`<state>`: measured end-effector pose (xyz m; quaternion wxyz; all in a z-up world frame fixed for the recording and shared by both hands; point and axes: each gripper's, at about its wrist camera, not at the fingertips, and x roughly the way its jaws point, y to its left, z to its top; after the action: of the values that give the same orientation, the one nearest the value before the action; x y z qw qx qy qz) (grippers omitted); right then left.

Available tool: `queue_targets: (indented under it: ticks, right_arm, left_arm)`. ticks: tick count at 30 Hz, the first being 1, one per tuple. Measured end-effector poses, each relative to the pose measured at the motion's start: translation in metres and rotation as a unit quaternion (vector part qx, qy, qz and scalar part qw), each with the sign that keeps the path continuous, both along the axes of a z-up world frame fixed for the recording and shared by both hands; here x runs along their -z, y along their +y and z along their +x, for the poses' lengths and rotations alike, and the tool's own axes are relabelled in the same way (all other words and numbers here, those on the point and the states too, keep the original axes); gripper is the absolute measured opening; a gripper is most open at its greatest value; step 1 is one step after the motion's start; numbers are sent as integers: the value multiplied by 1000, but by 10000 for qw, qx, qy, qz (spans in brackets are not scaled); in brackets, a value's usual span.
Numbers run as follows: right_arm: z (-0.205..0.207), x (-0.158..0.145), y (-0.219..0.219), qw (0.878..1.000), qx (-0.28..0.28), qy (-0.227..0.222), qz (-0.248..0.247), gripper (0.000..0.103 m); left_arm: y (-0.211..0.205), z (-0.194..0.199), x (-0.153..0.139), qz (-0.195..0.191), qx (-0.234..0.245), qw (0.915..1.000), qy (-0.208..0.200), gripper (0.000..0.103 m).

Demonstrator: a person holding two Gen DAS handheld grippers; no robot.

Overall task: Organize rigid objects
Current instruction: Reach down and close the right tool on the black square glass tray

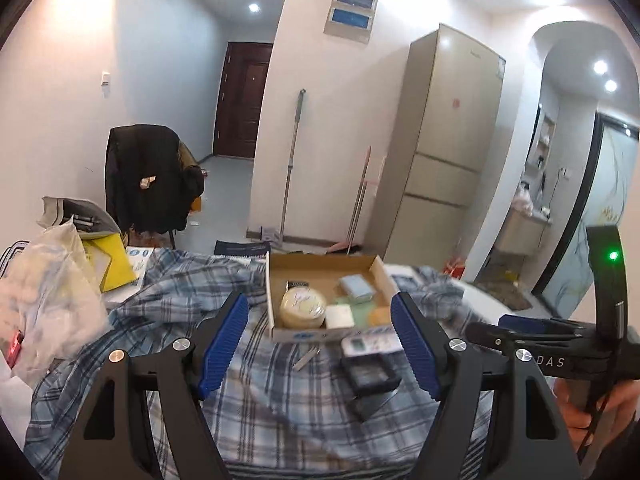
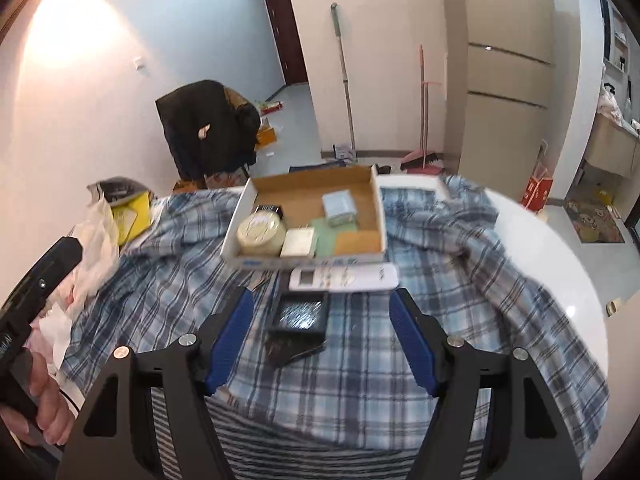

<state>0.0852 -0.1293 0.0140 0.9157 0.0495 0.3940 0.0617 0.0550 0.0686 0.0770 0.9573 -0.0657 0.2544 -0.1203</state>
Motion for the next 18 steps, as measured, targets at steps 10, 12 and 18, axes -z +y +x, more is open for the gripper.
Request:
queue_targets:
  ticks: [10,12,18]
  right_arm:
    - [76,20,19,9986,-137,384,-338,70]
    - [71,7,16,9996,-24,254,-71,70]
    - [22,9,14,9998,83,173,-61,71]
  left_arm:
    - [-2,65,26,673,207,9970,313,76]
    - [-6,71,21,689,240,9970,251,76]
    - [-13,35,18,282,338,9988,233,76]
